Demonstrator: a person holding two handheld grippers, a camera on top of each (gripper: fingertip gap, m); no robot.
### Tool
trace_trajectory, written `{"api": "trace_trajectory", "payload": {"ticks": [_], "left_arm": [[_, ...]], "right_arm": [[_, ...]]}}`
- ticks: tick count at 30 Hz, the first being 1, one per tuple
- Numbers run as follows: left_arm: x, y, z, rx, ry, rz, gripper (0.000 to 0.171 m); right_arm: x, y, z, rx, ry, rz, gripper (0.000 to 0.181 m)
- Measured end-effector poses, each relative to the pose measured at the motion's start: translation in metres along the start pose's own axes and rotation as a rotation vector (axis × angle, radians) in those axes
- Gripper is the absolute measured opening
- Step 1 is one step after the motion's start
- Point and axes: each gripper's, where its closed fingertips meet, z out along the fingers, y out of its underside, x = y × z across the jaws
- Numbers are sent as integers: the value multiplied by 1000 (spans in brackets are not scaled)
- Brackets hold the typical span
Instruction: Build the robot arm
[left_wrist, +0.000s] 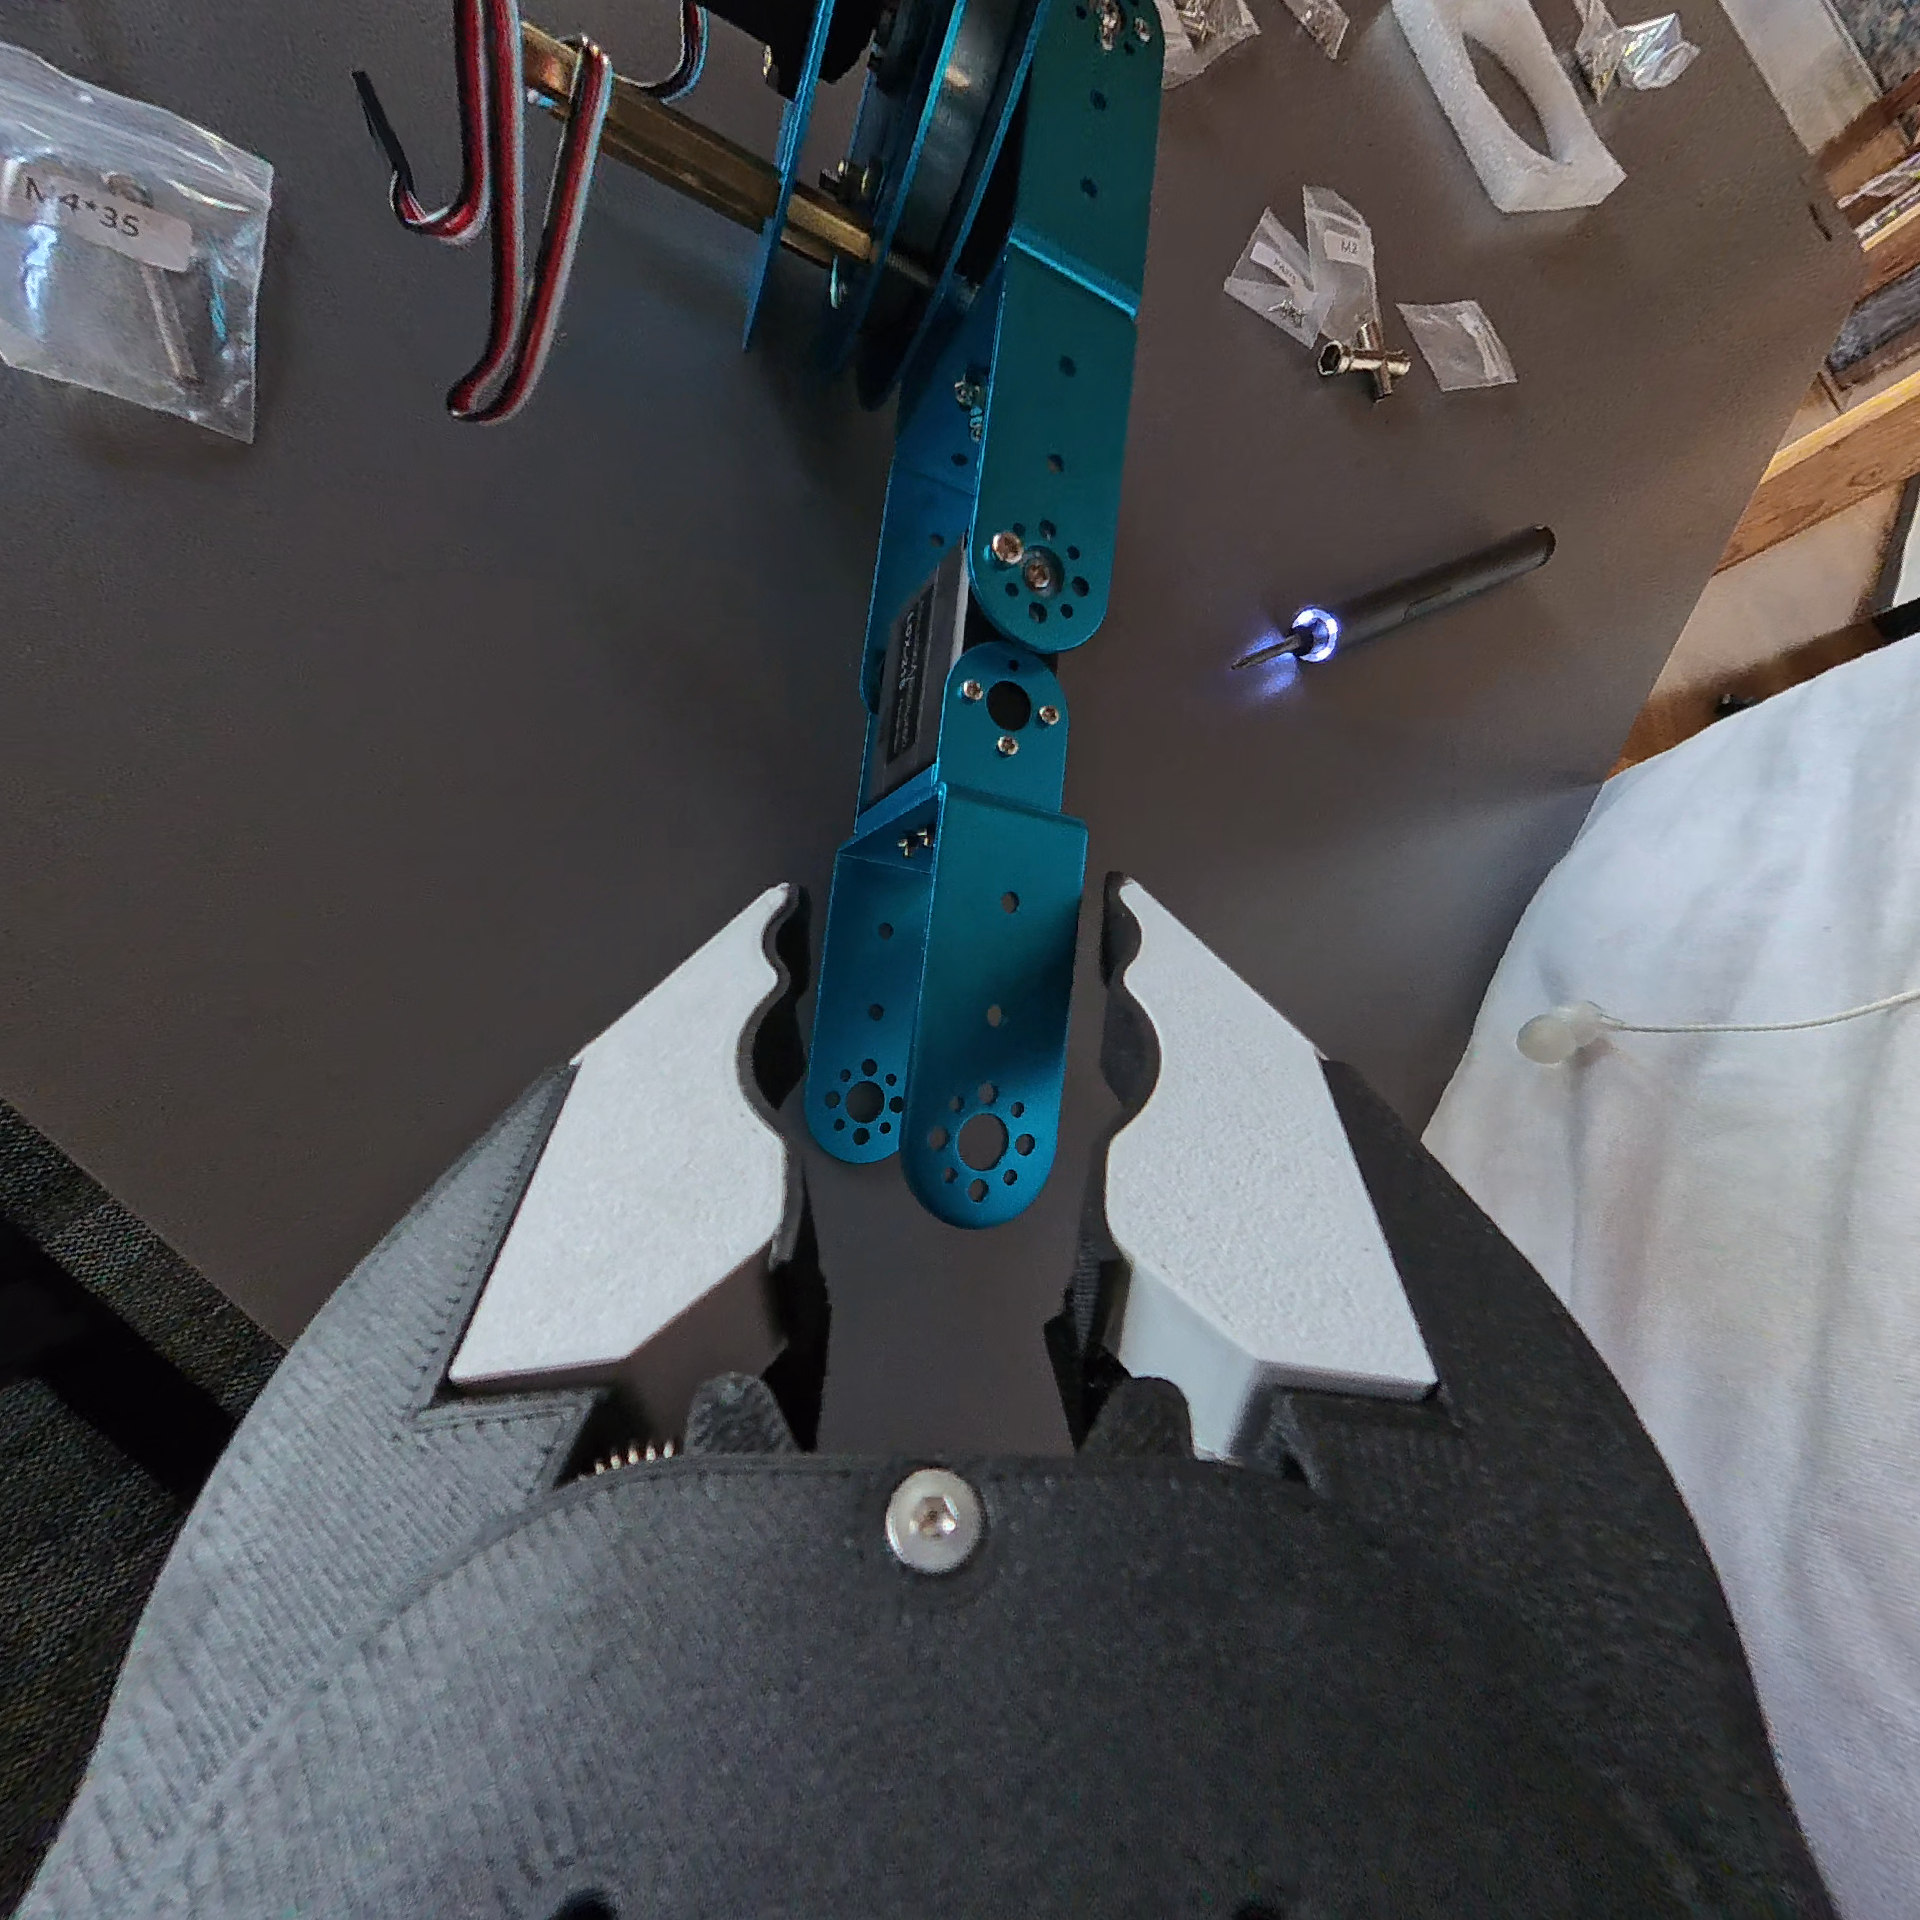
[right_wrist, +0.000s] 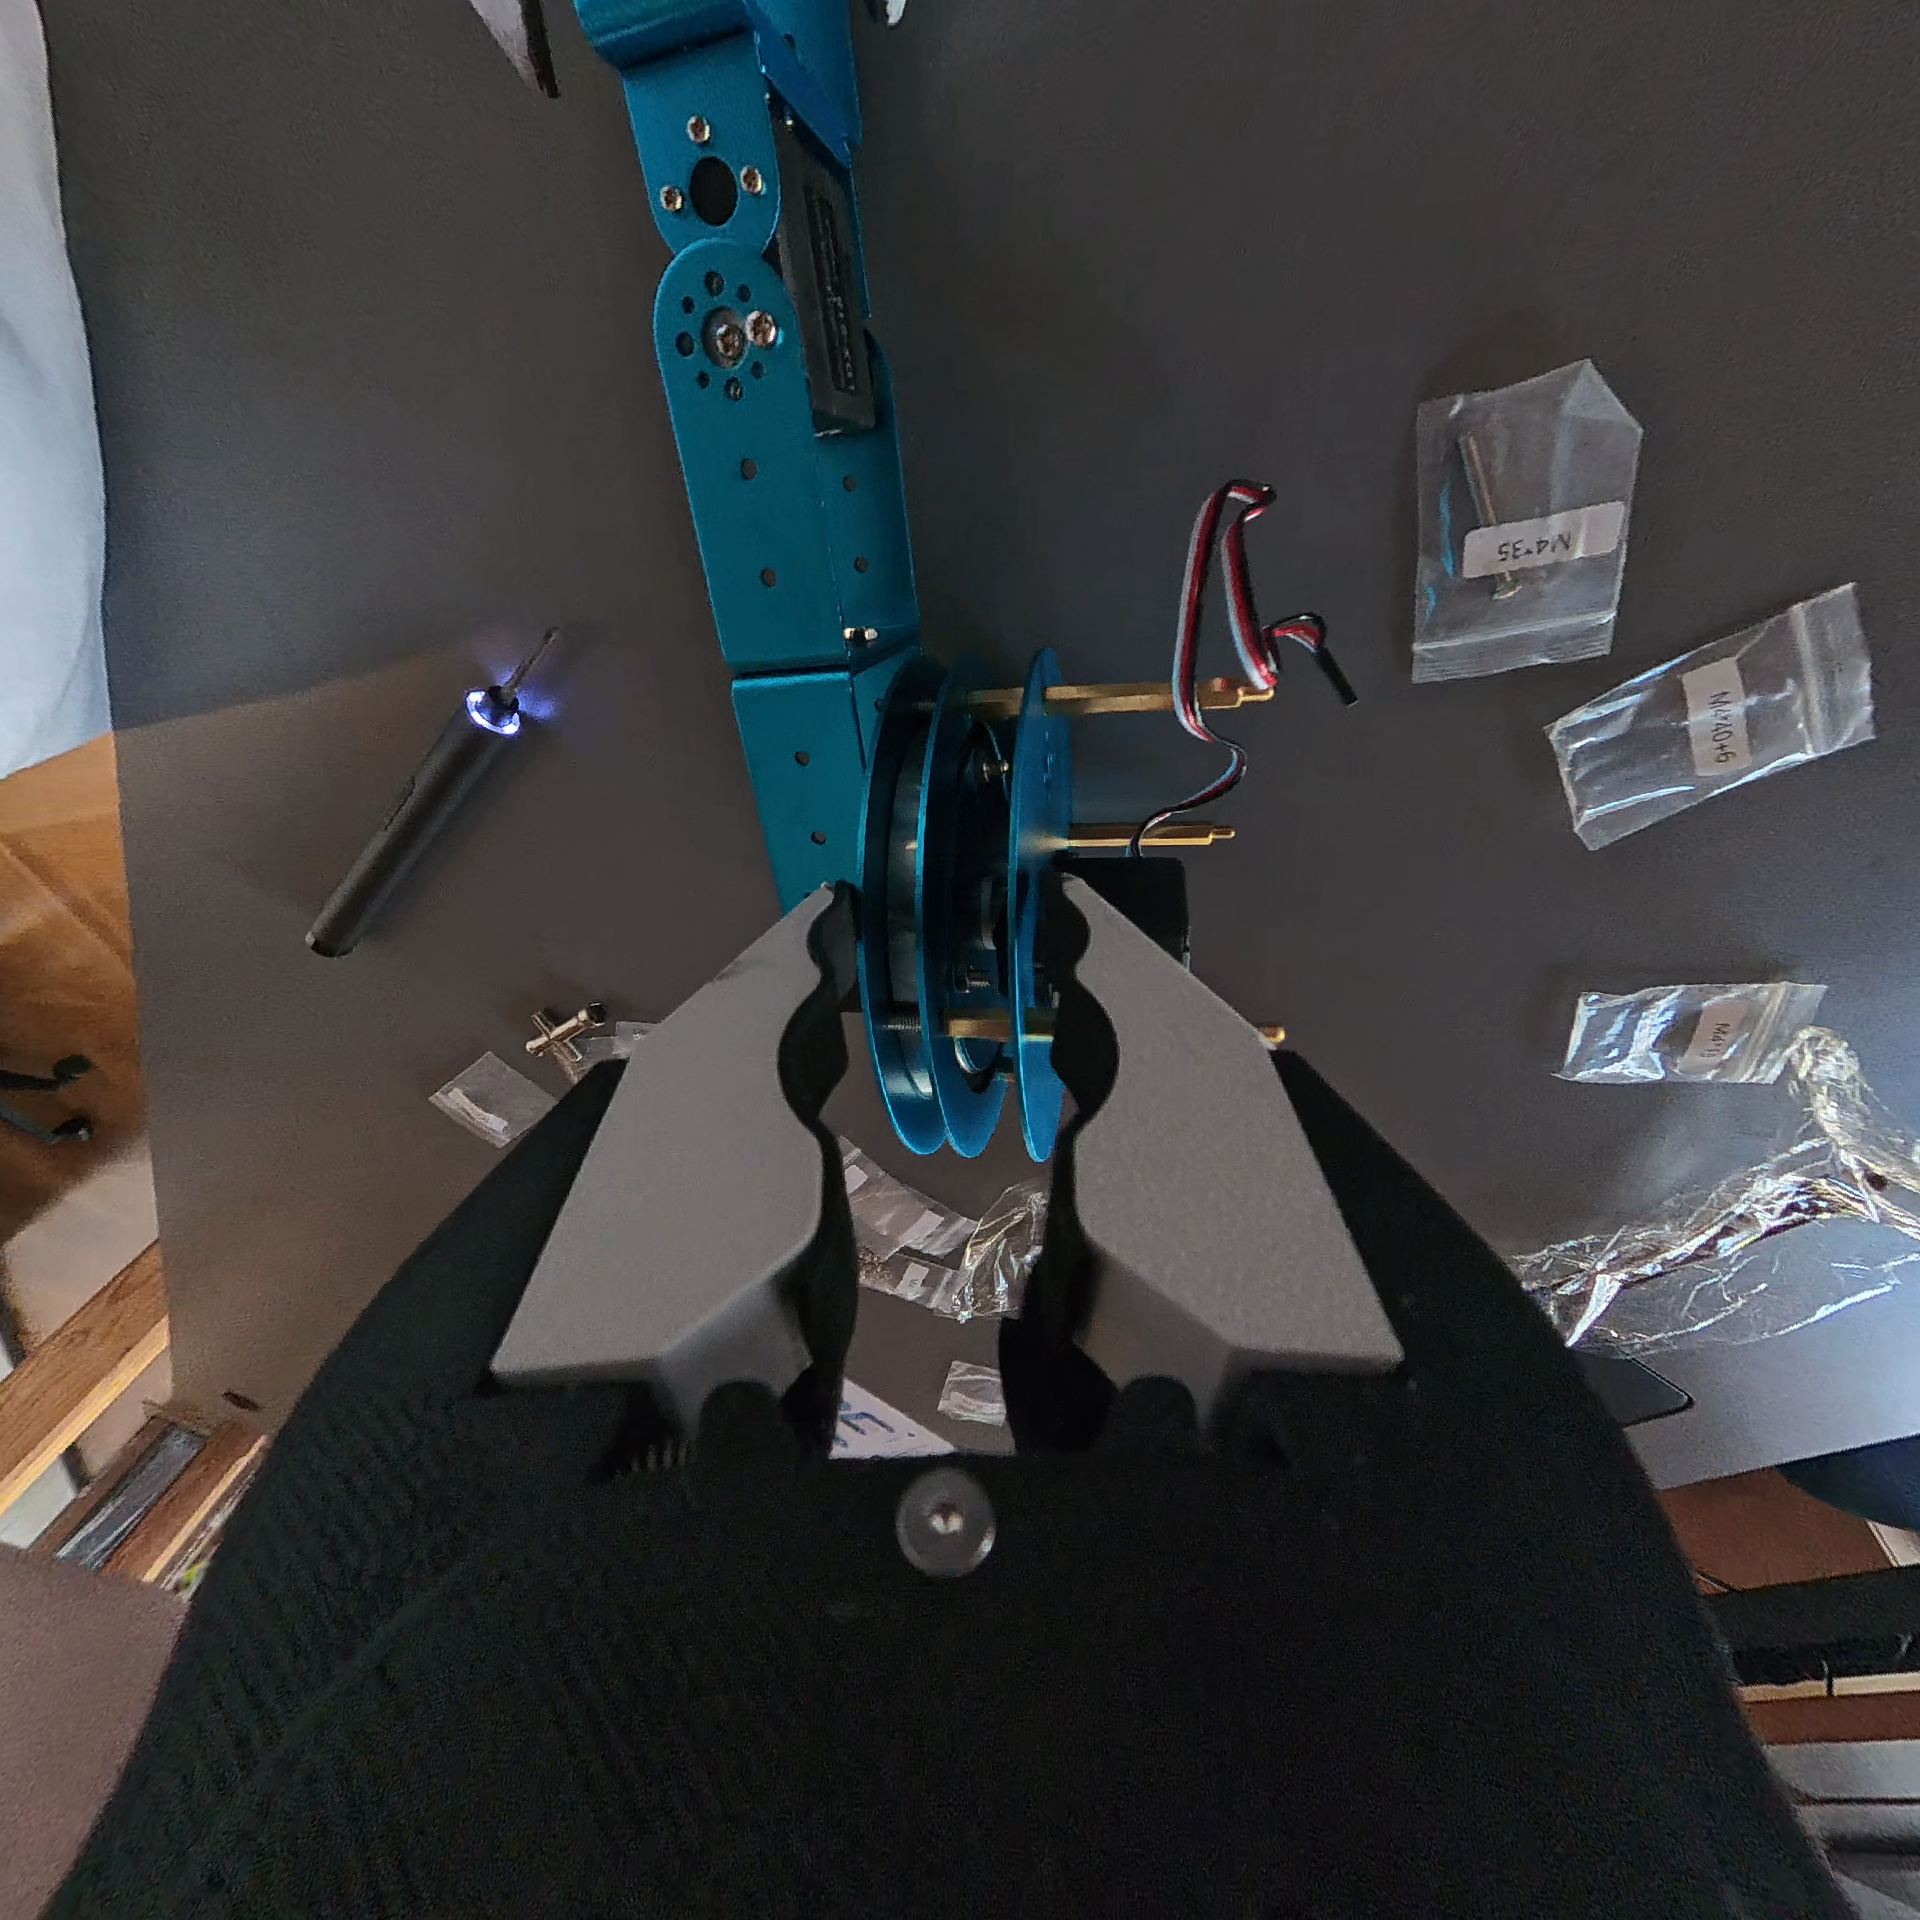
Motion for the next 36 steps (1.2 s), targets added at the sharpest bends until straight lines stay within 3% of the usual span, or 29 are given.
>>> {"api": "trace_trajectory", "payload": {"ticks": [15, 18, 22, 25, 28, 31, 33, 36], "left_arm": [[0, -11, -21, 92, 24, -35, 61], [-3, -11, -29, 104, 8, -33, 62], [2, -24, -47, 174, 8, 4, 62], [12, -43, -65, 258, 2, 100, 63], [33, -67, -77, 351, 42, 227, 67], [60, -94, -82, 452, 110, 351, 72], [79, -111, -81, 503, 153, 411, 80], [108, -126, -65, 495, 215, 434, 84]], "right_arm": [[-4, -2, -15, 185, 28, 37, 49], [-3, 4, -27, 265, 96, 89, 52], [-17, 21, -67, 463, 310, 212, 52], [-58, 52, -104, 641, 543, 380, 52], [-126, 110, -118, 786, 744, 678, 66], [-211, 183, -105, 868, 967, 1011, 67], [-270, 226, -97, 899, 1155, 1143, 63], [-338, 258, -84, 1034, 1279, 1222, 47]]}}
